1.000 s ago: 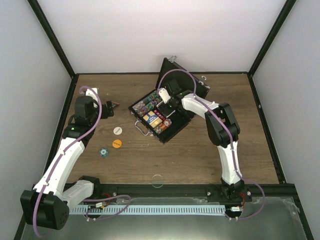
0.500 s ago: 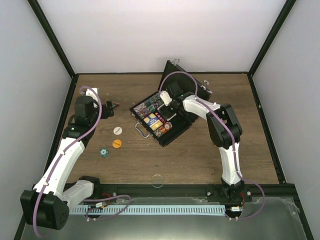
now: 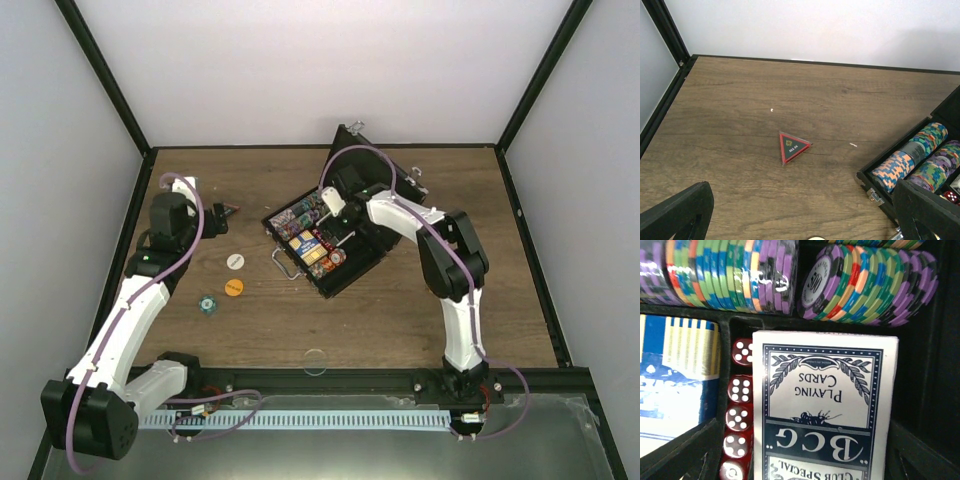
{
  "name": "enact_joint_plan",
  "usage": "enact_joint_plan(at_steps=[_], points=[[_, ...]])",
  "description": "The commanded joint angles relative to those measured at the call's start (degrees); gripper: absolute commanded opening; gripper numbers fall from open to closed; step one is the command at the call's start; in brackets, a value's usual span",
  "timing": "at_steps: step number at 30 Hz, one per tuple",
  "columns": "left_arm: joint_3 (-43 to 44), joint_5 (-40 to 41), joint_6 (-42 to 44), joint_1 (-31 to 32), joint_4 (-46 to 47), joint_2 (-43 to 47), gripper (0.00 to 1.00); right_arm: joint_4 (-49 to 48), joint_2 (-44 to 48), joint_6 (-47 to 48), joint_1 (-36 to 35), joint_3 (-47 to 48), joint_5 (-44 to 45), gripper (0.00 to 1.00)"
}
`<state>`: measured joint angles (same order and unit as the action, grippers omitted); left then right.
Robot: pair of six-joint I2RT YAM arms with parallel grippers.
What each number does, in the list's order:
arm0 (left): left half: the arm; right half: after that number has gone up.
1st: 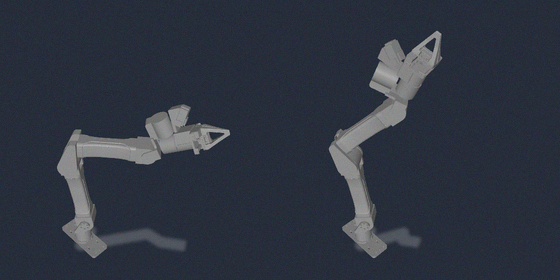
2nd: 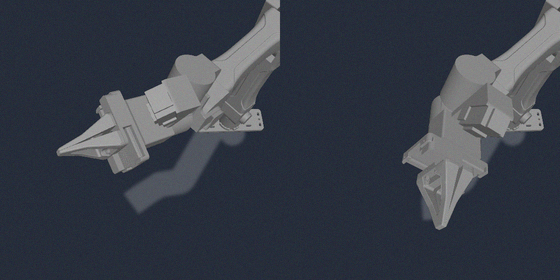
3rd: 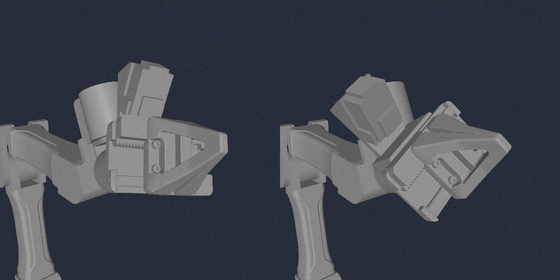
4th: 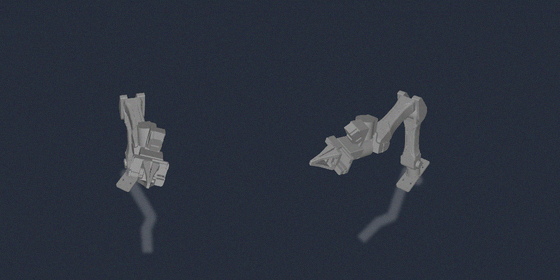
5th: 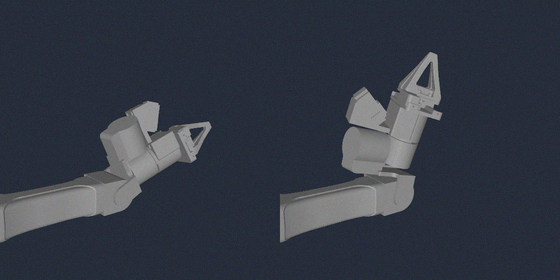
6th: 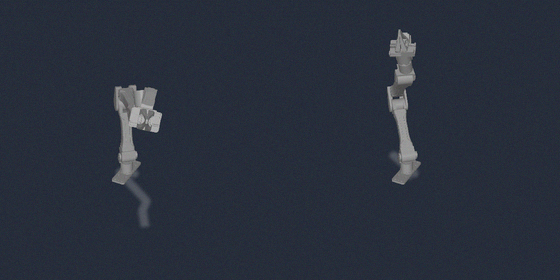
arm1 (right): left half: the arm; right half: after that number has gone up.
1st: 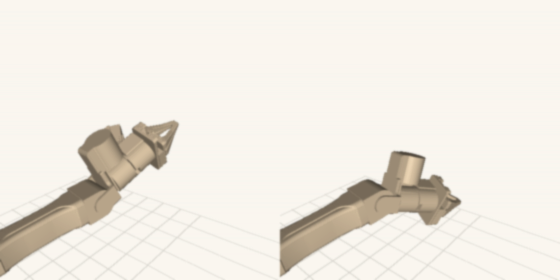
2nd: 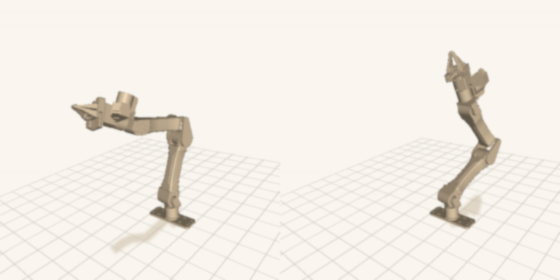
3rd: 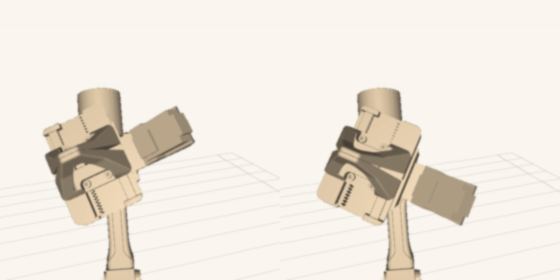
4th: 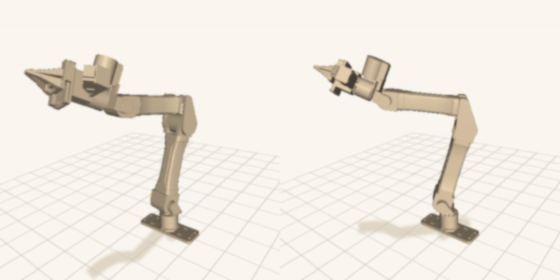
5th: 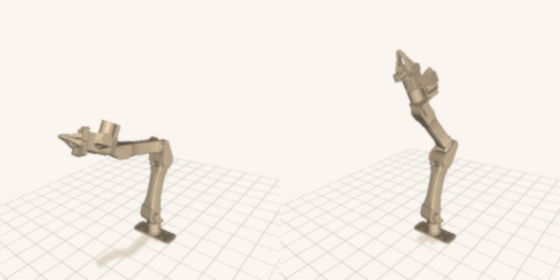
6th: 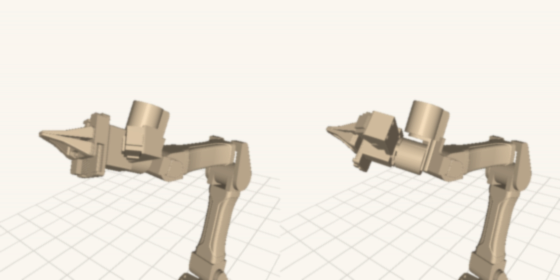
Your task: Pack up texas hold em set
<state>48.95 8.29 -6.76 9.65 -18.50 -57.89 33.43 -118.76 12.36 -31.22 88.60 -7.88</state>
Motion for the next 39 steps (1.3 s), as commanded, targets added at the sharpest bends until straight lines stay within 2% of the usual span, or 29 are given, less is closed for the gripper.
enact_joint_plan(at_steps=[1,4,7,14,19,30,39], points=[[-0.53,-0.73,0.52,-0.26,1.15,0.42,1.0,2.27,4.22,-1.06,-1.26,3.62,0.11,0.89],[-0.53,-0.74,0.52,-0.25,1.13,0.41,1.0,0.96,4.76,-1.66,-1.62,3.9,1.81,0.89],[-0.52,-0.8,0.48,-0.25,1.11,0.27,1.0,-0.16,4.14,-2.38,-1.74,3.74,3.27,0.84],[-0.61,-1.17,0.35,-0.25,1.14,0.06,1.0,-1.57,1.84,-3.28,-1.76,1.64,2.83,0.6],[-0.63,-1.26,0.33,-0.16,1.17,-0.04,1.0,-3.22,-0.91,-4.03,-1.74,-0.23,2.92,0.52],[-0.61,-1.44,0.26,-0.16,1.1,-0.12,1.0,-3.72,-3.97,-5.8,-1.74,-2.55,3.48,0.5],[-0.61,-1.27,0.26,-0.16,1.05,-0.12,1.0,-1.99,0.52,-6.73,-1.77,4.03,1.41,0.52]])
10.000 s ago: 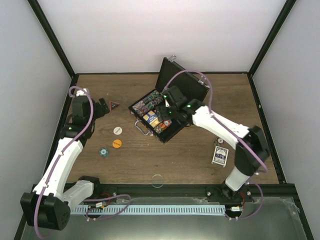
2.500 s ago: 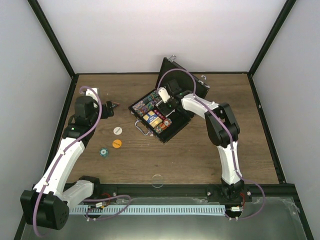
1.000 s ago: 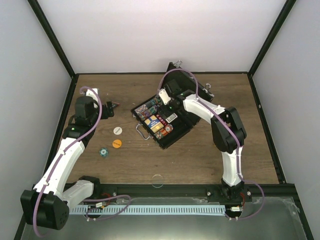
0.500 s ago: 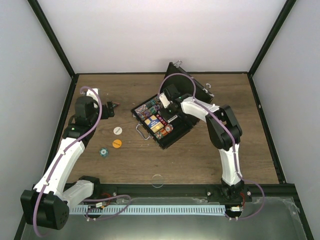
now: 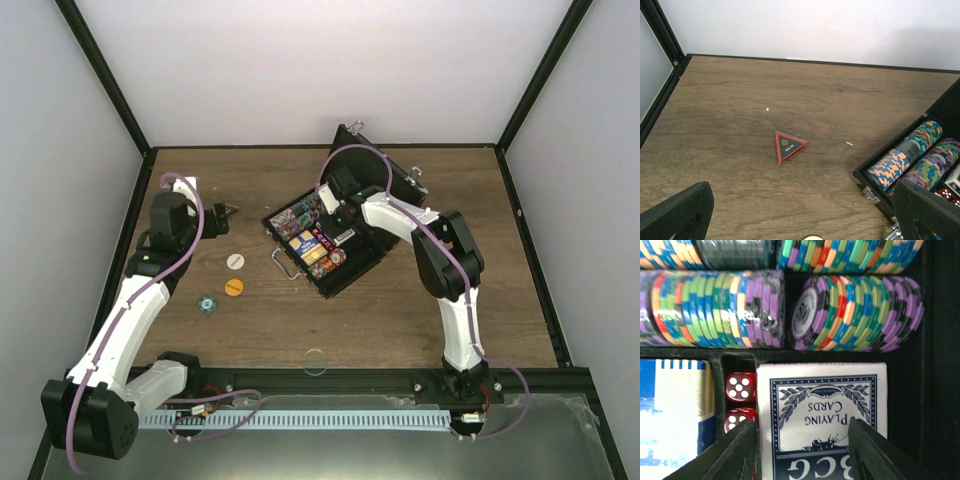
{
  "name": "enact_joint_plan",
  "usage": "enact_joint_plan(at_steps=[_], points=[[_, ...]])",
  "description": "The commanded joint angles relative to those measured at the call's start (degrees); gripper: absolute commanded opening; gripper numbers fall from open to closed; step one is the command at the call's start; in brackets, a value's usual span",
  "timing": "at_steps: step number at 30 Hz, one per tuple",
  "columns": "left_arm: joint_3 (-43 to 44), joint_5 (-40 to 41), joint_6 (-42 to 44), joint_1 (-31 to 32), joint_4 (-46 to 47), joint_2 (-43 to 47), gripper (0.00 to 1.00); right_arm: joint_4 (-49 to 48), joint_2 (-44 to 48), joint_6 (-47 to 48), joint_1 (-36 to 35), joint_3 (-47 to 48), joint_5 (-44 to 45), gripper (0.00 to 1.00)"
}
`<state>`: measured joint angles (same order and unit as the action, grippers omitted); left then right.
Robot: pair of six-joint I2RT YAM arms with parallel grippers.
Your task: Pack up texas hold em set
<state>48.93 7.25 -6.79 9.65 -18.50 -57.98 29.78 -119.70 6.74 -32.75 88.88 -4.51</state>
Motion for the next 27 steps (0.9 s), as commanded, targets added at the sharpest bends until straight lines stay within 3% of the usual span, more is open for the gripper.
enact_joint_plan(at_steps=[1,9,21,27], points=[[-0.59,-0.15,0.28,-0.16,1.04,-0.03,1.0,1.67,1.44,-1.12,-0.27,4.62,-2.11,0.52],[-0.67,-0.17,0.28,-0.16,1.08,-0.11,1.0,1.69,-3.32,-1.16,-0.3,7.26,-1.56,0.5],[-0.61,-0.65,0.16,-0.18,1.02,-0.19,1.0,0.32,-5.29,-1.39,-1.0,-1.22,7.18,0.43],[-0.65,-0.58,0.15,-0.16,1.01,-0.22,1.0,-0.78,-3.86,-2.63,-1.17,-2.33,6.41,0.43]])
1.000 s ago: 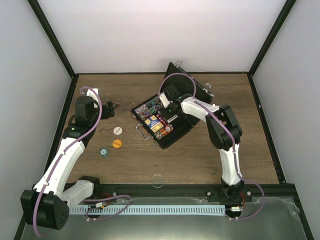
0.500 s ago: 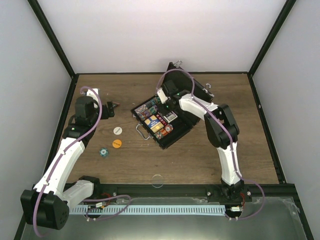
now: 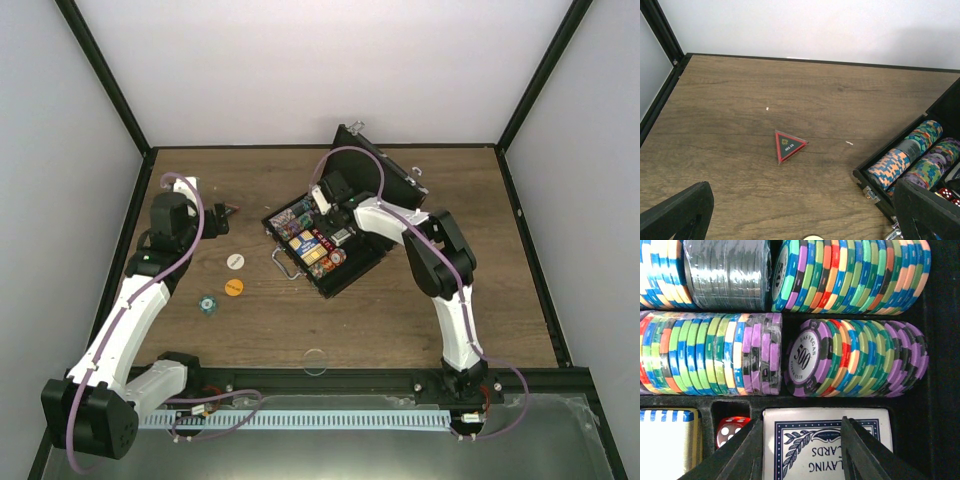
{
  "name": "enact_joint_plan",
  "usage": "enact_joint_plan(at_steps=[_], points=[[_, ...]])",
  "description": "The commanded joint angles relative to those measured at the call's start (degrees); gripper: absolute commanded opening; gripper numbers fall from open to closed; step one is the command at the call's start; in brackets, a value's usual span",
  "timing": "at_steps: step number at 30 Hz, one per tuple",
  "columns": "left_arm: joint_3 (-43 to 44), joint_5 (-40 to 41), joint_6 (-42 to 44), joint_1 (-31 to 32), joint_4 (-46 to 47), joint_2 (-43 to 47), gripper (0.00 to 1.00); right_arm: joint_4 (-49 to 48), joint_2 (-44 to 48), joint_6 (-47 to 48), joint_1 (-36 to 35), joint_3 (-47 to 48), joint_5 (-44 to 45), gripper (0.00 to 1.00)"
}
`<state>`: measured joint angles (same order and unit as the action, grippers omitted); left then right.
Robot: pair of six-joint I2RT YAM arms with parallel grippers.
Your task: Pack up texas hold em set
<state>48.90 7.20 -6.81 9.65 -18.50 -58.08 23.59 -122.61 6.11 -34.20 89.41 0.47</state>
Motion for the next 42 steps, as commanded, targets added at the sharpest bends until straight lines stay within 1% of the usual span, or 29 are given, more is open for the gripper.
enact_joint_plan(at_steps=[1,3,7,10,12,16,23,28,31,35,39,42], points=[[-0.65,-0.52,0.16,-0.16,1.03,-0.09,1.0,5.43,-0.37,-2.17,0.14,-2.68,1.07,0.43],[-0.65,-0.52,0.13,-0.18,1.03,-0.1,1.0,5.94,0.59,-2.55,-0.03,-1.65,0.48,0.44],[-0.65,-0.45,0.22,-0.16,1.03,-0.21,1.0,7.36,4.13,-3.01,-1.08,0.03,0.11,0.51],[-0.7,-0.48,0.22,-0.16,1.06,-0.19,1.0,8.1,7.25,-3.78,-1.5,-0.25,-0.43,0.56],[-0.65,-0.48,0.12,-0.16,1.01,-0.15,1.0,8.26,8.83,-4.39,-1.51,-1.23,-0.51,0.57],[-0.66,-0.66,0.13,-0.16,1.01,-0.01,1.0,7.56,9.75,-5.0,-1.49,-4.71,-1.09,0.57],[-0.74,-0.75,0.13,-0.1,0.94,0.16,1.0,5.66,7.29,-6.64,-1.17,-9.33,0.14,0.54],[-0.74,-0.79,0.04,-0.07,0.93,0.26,1.0,5.71,6.47,-7.51,-0.35,-9.75,-0.15,0.53],[-0.74,-0.67,0.06,-0.07,0.92,0.33,1.0,6.42,7.8,-7.28,-0.35,-8.76,-0.45,0.54],[-0.77,-0.53,0.14,-0.08,0.93,0.34,1.0,8.65,11.17,-7.12,-0.63,-6.97,-1.13,0.6],[-0.84,-0.35,0.08,-0.11,0.93,0.35,1.0,10.93,17.39,-7.78,-3.16,-7.06,-0.82,0.72],[-0.83,-0.13,0.12,-0.07,0.98,0.43,1.0,12.37,21.6,-10.99,-6.62,-9.45,-0.65,0.81]])
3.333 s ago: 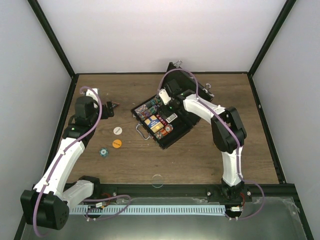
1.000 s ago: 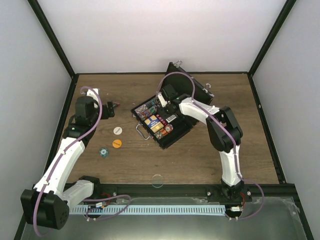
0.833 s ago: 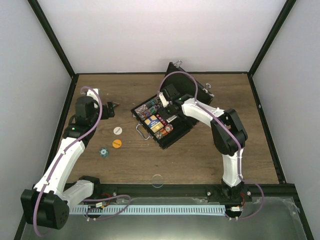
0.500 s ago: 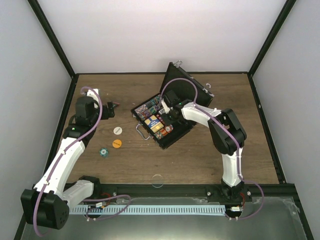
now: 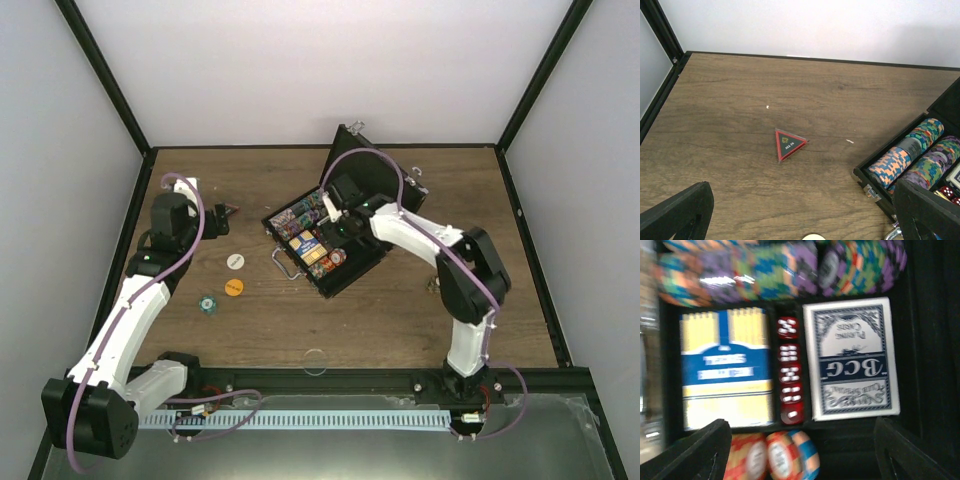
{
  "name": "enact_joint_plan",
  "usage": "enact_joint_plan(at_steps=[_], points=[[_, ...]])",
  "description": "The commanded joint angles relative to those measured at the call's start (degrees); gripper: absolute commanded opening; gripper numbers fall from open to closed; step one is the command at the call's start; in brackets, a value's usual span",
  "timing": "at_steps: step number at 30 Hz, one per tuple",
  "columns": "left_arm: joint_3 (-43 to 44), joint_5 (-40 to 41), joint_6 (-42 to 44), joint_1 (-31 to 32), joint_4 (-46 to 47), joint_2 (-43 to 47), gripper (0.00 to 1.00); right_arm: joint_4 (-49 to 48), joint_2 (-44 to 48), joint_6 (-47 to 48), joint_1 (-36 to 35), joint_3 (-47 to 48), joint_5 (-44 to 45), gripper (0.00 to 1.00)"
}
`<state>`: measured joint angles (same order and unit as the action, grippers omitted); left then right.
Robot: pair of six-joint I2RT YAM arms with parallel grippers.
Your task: Pack up texas hold em set
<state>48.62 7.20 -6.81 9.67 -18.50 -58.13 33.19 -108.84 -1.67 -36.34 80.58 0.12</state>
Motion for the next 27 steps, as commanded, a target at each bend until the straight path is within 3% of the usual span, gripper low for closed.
enact_joint_plan(at_steps=[1,13,19,27], points=[[-0.54,0.03,0.14,-0.09,0.9,0.55,1.0,3.19,9.17,-4.95,-5.84,-1.94,-0.34,0.83],[-0.68,0.46,-0.04,-0.09,0.93,1.94,1.0,13.53,16.03,-37.43,-35.61,-14.01,4.93,0.89],[-0.81,0.58,-0.13,-0.09,0.93,2.06,1.0,12.62,12.98,-45.63,-38.86,-14.85,4.93,0.9],[-0.81,0.97,-0.46,-0.09,0.6,2.1,1.0,13.61,9.61,-49.3,-43.38,-15.23,3.16,0.91]])
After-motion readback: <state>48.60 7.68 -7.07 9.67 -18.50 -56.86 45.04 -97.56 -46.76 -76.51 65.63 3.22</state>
